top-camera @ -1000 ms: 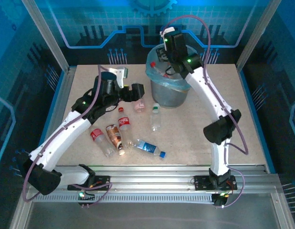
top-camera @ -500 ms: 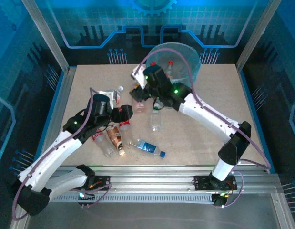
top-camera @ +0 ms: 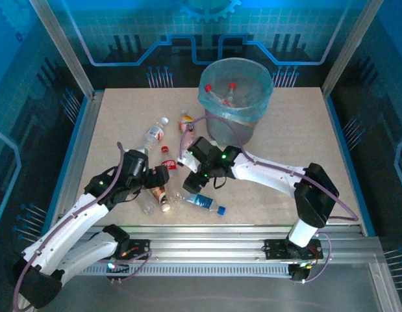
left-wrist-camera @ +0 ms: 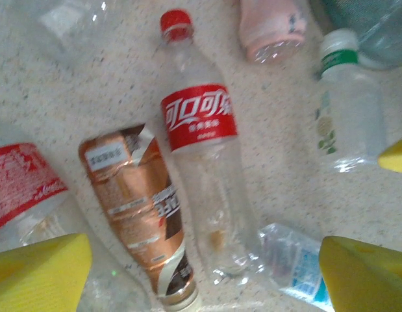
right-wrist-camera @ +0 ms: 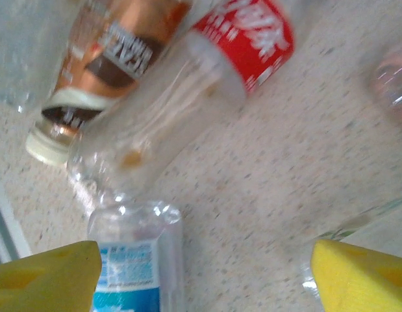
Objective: Put the plastic bottles in the bin
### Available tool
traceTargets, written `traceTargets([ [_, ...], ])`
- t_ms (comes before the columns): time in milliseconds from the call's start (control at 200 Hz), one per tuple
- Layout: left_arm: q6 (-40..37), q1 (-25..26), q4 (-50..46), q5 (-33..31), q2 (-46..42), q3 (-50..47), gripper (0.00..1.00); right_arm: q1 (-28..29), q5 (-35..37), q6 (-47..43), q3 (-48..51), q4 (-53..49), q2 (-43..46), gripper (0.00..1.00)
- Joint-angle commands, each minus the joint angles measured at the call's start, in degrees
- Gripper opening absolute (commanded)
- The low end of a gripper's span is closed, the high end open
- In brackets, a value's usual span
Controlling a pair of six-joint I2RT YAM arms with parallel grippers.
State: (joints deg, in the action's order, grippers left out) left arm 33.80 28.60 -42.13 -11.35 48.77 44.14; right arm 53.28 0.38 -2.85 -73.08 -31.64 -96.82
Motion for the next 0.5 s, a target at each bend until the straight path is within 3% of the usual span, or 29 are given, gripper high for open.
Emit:
traceTargets([
  [0, 1.62, -0.67, -1.52, -0.46, -1.54, -1.73, 0.91, 2.09, -2.01, -0.08, 2.15, -1.22, -1.16, 0.87],
  [290, 1.86, -0.75, -1.24, 0.47, -3.58, -2.82, 0.91, 6.2, 3.56, 0.75, 2.3, -0.59, -7.96, 0.95],
  [495, 1.47, -0.8, -1.64, 0.11, -4.27, -2.38, 0.91, 6.49, 4.38, 0.39, 0.72, -2.41, -11.96, 0.87],
])
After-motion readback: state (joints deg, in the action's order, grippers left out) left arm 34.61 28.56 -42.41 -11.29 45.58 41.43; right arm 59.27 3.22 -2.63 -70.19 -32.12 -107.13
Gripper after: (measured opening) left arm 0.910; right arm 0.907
